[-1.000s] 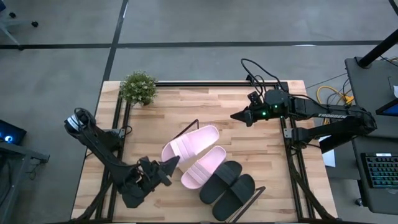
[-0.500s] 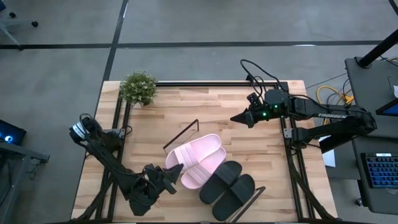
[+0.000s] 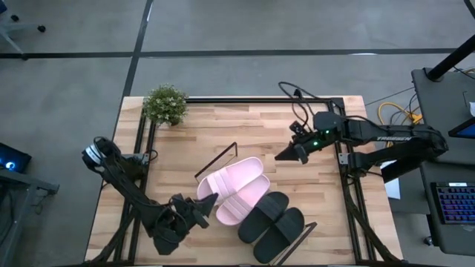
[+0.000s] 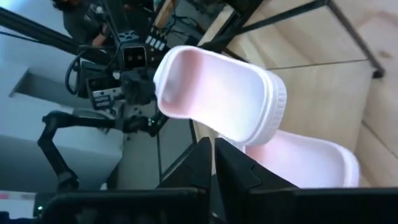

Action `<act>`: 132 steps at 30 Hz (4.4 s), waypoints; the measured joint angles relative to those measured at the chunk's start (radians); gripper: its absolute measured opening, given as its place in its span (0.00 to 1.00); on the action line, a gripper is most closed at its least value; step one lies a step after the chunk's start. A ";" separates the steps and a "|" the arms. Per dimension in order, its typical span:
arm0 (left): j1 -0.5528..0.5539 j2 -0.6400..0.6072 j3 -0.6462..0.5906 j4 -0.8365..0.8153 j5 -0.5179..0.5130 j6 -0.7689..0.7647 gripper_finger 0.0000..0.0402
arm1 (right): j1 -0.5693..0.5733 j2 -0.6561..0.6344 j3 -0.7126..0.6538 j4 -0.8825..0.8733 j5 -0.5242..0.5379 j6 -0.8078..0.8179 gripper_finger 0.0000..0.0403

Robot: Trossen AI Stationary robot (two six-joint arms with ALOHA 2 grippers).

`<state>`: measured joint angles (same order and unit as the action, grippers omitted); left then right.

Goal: Pick and place slides into the shelf
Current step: Put the pink slipper on the shelf beside the other pink slipper

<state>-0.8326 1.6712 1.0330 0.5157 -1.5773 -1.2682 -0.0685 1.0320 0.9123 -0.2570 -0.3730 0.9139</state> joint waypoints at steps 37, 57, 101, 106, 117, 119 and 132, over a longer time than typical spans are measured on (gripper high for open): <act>-0.013 -0.105 0.053 0.000 0.013 0.178 0.00 | -0.047 0.188 -0.001 0.247 -0.072 0.040 0.60; -0.012 -0.110 0.053 0.008 0.020 0.177 0.00 | 0.008 0.308 0.000 0.471 -0.058 0.108 0.37; -0.013 -0.110 0.055 0.052 0.080 0.175 0.02 | 0.005 0.285 0.000 0.478 -0.045 0.107 0.16; -0.013 -0.110 0.055 0.053 0.084 0.174 0.12 | 0.005 0.285 0.000 0.478 -0.045 0.107 0.14; -0.013 -0.110 0.055 0.053 0.087 0.175 0.38 | -0.002 0.285 0.000 0.474 -0.045 0.107 0.14; -0.015 -0.110 0.055 0.053 0.102 0.190 0.40 | -0.010 0.285 0.000 0.469 -0.046 0.107 0.14; -0.025 -0.144 0.117 0.065 0.232 0.547 0.41 | -0.095 0.282 0.000 0.432 -0.085 0.096 0.14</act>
<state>-0.8572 1.5270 1.1499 0.5811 -1.3456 -0.7211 -0.1639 1.3145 0.9127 0.1754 -0.4577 1.0101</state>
